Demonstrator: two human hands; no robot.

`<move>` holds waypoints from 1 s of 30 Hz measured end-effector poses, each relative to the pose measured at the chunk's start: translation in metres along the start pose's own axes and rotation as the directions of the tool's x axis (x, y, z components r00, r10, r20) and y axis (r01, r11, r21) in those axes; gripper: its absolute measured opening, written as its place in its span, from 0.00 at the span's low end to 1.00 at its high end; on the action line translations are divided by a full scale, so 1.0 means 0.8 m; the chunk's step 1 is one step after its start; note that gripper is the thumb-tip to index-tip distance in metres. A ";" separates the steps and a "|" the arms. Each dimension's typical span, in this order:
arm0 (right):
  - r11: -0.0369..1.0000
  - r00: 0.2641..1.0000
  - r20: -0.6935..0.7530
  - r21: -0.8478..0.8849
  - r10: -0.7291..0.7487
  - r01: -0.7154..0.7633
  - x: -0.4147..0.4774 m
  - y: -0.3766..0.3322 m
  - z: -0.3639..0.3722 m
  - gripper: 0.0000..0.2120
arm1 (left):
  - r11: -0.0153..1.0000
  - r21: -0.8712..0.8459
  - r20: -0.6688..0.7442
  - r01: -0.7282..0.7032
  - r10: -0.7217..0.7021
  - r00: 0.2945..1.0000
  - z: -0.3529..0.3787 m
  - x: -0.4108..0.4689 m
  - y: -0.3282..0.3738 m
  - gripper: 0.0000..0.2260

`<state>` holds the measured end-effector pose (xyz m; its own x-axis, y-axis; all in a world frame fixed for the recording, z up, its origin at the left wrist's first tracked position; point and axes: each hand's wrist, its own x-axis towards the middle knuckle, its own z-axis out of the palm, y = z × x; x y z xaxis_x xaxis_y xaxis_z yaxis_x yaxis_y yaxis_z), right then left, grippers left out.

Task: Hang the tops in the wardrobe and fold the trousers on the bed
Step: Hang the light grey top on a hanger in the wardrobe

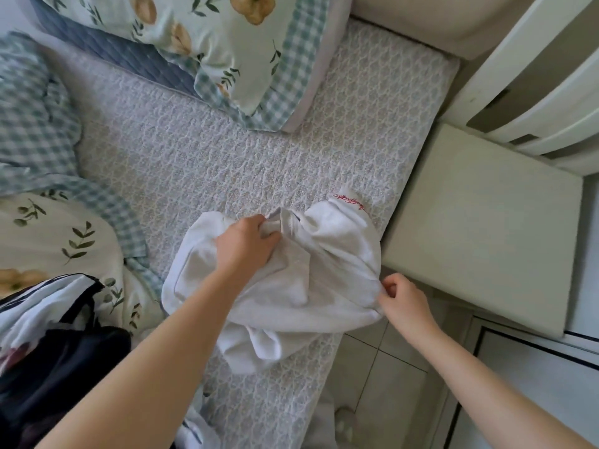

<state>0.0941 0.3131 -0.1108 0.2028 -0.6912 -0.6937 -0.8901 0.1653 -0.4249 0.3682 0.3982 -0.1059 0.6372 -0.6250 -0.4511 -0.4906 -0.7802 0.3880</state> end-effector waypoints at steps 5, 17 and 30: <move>0.935 0.934 -0.086 -0.108 -0.348 0.338 -0.021 -0.034 -0.010 0.18 | 0.952 -0.225 -0.188 -0.209 0.168 0.968 -0.026 -0.070 0.016 0.03; 0.711 0.724 0.096 -0.141 -0.683 0.689 -0.137 -0.096 -0.061 0.39 | 0.811 -0.361 -0.143 -0.460 0.439 0.887 -0.100 -0.236 0.087 0.07; 0.734 0.629 -0.385 -0.427 -0.675 0.527 -0.278 -0.004 -0.203 0.07 | 0.621 -0.427 -0.182 -0.657 0.653 0.735 -0.187 -0.412 0.189 0.09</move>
<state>-0.0143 0.3524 0.1394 0.5717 -0.8171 0.0743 -0.7211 -0.5436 -0.4295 0.1726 0.4902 0.2215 0.2561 -0.9643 0.0678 -0.4693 -0.0627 0.8808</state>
